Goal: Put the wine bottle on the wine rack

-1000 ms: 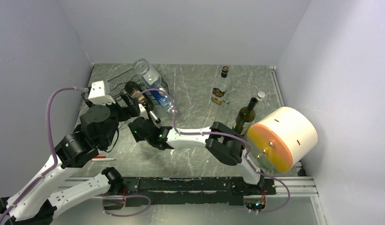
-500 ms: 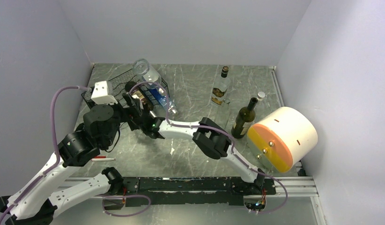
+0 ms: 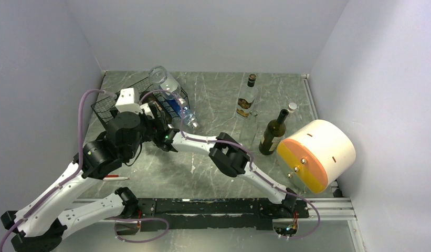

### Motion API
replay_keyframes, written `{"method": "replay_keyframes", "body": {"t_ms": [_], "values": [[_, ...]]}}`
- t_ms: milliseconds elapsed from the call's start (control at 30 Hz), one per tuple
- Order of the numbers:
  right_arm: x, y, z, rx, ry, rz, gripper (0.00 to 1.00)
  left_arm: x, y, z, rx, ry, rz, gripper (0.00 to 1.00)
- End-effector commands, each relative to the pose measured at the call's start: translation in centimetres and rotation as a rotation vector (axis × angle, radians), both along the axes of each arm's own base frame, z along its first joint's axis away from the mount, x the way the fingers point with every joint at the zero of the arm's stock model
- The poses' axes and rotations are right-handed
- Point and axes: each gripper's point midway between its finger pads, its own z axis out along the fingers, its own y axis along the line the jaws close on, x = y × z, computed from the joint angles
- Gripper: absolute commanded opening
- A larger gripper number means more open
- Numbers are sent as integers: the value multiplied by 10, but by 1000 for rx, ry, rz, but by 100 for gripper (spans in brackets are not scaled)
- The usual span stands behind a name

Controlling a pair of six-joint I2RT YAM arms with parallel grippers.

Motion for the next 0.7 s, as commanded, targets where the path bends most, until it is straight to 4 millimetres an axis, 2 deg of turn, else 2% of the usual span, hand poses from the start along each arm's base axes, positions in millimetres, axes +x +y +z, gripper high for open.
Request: {"method": "replay_keyframes", "body": {"t_ms": [0, 100, 200, 500, 667], "values": [[20, 11, 30, 101, -26, -23, 36, 0, -6, 14, -43, -28, -25, 99], [19, 10, 29, 102, -18, -17, 57, 0, -6, 16, -50, -33, -28, 99], [12, 9, 33, 112, -8, 9, 67, 0, -7, 19, -55, -40, -33, 99], [-5, -4, 64, 147, 9, 51, 74, -5, -11, 40, -104, -72, -74, 99], [-24, -15, 77, 189, 35, 97, 76, -8, -13, 47, -129, -93, -96, 99]]}}
